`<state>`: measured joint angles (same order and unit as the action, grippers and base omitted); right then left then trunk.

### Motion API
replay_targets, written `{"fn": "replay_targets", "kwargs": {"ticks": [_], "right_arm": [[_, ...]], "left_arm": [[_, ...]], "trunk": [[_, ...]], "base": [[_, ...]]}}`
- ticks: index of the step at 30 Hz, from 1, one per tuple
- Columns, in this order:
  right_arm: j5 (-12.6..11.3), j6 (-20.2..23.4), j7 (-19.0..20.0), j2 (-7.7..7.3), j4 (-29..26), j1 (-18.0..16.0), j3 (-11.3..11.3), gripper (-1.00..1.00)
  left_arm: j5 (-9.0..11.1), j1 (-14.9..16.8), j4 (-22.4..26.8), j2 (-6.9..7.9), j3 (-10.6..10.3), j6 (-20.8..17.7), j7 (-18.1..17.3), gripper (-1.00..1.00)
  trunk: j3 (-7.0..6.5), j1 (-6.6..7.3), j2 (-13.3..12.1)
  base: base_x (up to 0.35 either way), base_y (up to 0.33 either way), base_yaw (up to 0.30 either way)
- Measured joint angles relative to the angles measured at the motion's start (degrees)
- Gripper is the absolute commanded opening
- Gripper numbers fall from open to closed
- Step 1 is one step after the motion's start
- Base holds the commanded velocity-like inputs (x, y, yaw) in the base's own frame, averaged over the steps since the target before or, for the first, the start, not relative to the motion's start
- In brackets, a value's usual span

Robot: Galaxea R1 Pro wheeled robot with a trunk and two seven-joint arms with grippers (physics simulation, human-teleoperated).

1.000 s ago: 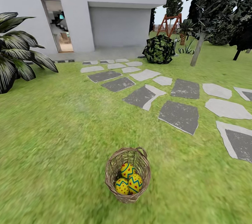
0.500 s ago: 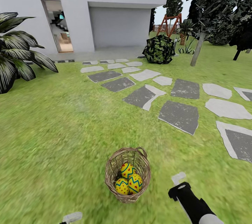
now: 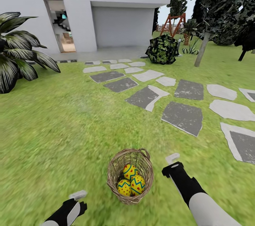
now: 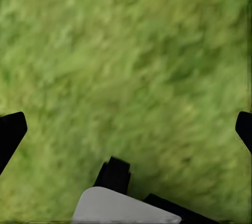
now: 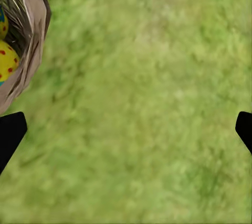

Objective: Take the three Easter eggs out of the wicker basket on the lawn in the garden, then place them on the lawn next to a single tree (choose any tree) so that all three eggs are next to the same tree and none are left in the basket.

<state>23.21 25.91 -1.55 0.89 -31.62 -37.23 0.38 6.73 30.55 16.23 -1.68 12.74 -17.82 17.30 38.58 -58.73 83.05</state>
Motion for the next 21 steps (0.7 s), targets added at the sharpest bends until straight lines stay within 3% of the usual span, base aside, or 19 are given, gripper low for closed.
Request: {"fn": "replay_targets", "kwargs": {"ticks": [4,7,21], "right_arm": [[-0.02,0.08,-0.05,-0.12,-0.21,-0.03,-0.01,1.00],[0.02,0.08,-0.06,0.01,-0.11,-0.03,0.01,1.00],[0.04,0.07,-0.15,0.07,0.05,-0.02,0.02,1.00]], "left_arm": [[-0.06,0.02,-0.16,-1.79,-0.04,0.16,-0.10,1.00],[-0.12,0.00,-0.18,-2.30,-0.04,0.34,-0.22,1.00],[-0.05,-0.06,-0.37,-2.50,-0.04,0.42,-0.76,1.00]], "trunk": [[0.24,-0.01,0.00],[0.42,-0.01,0.00],[1.30,0.00,0.00]], "base": [[-0.017,-0.126,0.195],[-0.067,-0.258,0.202],[-0.071,-0.286,0.203]]}}
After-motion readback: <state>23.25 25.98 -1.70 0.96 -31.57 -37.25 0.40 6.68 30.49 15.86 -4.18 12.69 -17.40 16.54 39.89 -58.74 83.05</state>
